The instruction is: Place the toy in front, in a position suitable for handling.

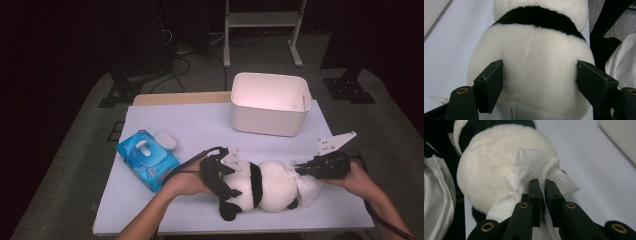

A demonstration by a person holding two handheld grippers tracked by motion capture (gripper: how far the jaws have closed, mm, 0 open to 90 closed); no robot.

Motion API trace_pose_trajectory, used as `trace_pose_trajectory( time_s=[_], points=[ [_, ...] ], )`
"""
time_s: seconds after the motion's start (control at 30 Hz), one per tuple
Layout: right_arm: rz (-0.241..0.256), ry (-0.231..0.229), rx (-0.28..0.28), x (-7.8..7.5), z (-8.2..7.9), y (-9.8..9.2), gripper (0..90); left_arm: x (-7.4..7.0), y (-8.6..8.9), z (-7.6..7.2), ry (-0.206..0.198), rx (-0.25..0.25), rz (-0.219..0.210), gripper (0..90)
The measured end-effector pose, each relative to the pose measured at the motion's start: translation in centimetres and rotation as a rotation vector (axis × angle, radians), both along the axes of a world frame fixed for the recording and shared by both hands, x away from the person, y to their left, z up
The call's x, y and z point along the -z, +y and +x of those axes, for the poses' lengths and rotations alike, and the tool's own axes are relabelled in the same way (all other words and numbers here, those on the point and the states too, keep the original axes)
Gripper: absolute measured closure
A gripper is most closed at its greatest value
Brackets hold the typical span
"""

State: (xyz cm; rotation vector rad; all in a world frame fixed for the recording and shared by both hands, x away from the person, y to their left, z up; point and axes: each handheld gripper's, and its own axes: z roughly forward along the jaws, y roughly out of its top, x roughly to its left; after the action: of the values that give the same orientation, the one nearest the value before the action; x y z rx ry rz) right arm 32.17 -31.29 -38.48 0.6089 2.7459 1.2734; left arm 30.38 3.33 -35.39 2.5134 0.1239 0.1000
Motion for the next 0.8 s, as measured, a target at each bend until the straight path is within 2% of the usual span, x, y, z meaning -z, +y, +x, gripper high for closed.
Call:
trace_pose_trajectory(
  time_s=[0.17,0.27,0.4,0.63,0.73,0.8],
  points=[
    [0.050,0.000,0.002,1.0,-2.0,-0.8,83.9,-0.1,-0.3,0.2,-0.005,-0.004,0.011,23.6],
    [0.055,-0.022,-0.016,0.6,-2.7,-0.3,83.9,-0.1,-0.4,0.3,-0.005,-0.007,0.017,23.6],
    [0.074,-0.044,-0.070,-0.6,-3.1,1.1,83.9,-0.2,-0.6,0.4,-0.005,-0.013,0.011,23.6],
    [0.016,-0.077,-0.196,-1.5,-3.0,6.1,84.0,-0.6,-0.8,0.4,-0.011,-0.009,0.035,23.3],
    [0.001,-0.076,-0.209,-1.6,-2.7,6.6,84.4,-1.0,-0.1,0.3,0.001,-0.011,0.005,23.3],
    [-0.002,-0.073,-0.197,-1.6,-2.7,6.4,84.5,-1.5,0.4,0.4,0.007,-0.012,-0.019,24.1]
  ],
)
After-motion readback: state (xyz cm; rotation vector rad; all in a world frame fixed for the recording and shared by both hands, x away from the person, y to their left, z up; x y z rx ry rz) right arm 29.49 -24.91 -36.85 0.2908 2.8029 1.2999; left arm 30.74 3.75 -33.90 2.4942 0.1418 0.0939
